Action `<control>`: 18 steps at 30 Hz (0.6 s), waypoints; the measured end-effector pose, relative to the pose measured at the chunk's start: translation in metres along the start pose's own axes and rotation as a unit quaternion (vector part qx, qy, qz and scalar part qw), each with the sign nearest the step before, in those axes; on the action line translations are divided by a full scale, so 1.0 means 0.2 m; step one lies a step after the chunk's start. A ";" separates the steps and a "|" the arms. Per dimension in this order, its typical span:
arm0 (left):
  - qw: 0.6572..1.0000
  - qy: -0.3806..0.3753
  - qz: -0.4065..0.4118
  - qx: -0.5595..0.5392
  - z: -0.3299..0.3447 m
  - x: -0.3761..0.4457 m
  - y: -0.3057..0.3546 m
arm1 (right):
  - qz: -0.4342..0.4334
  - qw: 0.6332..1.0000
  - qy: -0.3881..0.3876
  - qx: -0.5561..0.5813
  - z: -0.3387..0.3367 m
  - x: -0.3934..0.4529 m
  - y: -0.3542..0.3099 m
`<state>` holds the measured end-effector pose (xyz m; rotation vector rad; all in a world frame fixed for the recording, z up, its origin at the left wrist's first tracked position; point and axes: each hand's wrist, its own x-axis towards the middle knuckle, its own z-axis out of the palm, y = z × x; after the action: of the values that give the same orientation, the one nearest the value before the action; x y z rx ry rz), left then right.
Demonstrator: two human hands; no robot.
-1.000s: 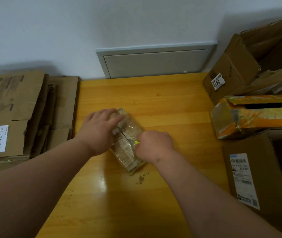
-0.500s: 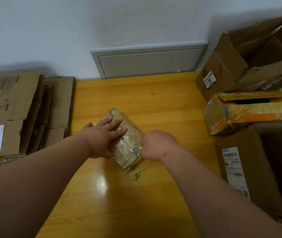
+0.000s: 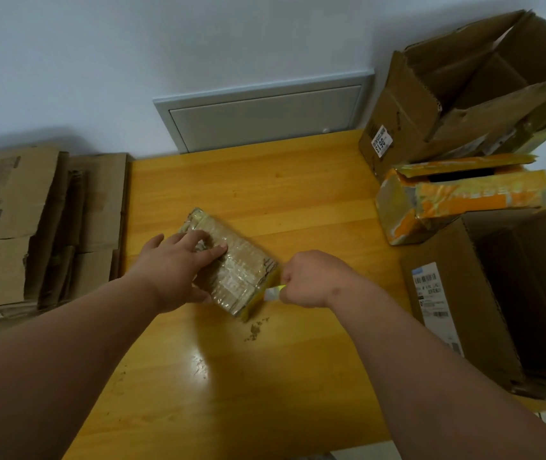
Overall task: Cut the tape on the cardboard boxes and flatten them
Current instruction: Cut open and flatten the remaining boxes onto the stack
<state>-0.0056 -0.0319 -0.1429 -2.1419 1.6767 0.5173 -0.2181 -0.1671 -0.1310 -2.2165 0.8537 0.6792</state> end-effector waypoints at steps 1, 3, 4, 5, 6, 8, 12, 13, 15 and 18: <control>1.000 0.018 -0.006 -0.011 0.00 0.00 0.01 | 0.006 0.999 -0.010 0.038 0.00 -0.01 0.02; 0.998 0.057 -0.023 -0.030 0.00 0.00 0.05 | 0.028 0.986 -0.009 0.163 0.01 -0.02 0.06; 0.996 0.067 -0.033 -0.038 0.00 0.01 0.06 | 0.043 0.972 0.011 0.232 0.03 -0.02 0.08; 0.996 0.070 -0.042 -0.044 -0.01 0.01 0.07 | 0.060 0.952 0.042 0.297 0.05 -0.02 0.10; 0.995 0.068 -0.045 -0.049 -0.01 0.02 0.08 | 0.076 0.929 0.072 0.354 0.07 -0.02 0.12; 0.996 0.066 -0.037 -0.050 -0.02 0.04 0.10 | 0.102 0.888 0.116 0.434 0.12 -0.01 0.14; 0.997 0.042 -0.009 -0.056 -0.02 0.07 0.11 | 0.125 0.848 0.147 0.494 0.19 0.03 0.16; 0.998 0.035 -0.009 -0.058 -0.02 0.07 0.12 | 0.127 0.843 0.150 0.500 0.20 0.04 0.16; 0.998 0.025 -0.015 -0.056 -0.02 0.09 0.12 | 0.127 0.834 0.157 0.513 0.21 0.06 0.15; 0.999 0.008 -0.023 -0.045 -0.04 0.11 0.13 | 0.115 0.825 0.173 0.525 0.21 0.08 0.14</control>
<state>-0.0258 -0.0604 -0.1493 -2.2483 1.6388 0.5737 -0.2374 -0.1586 -0.1808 -1.2221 1.2818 -0.1509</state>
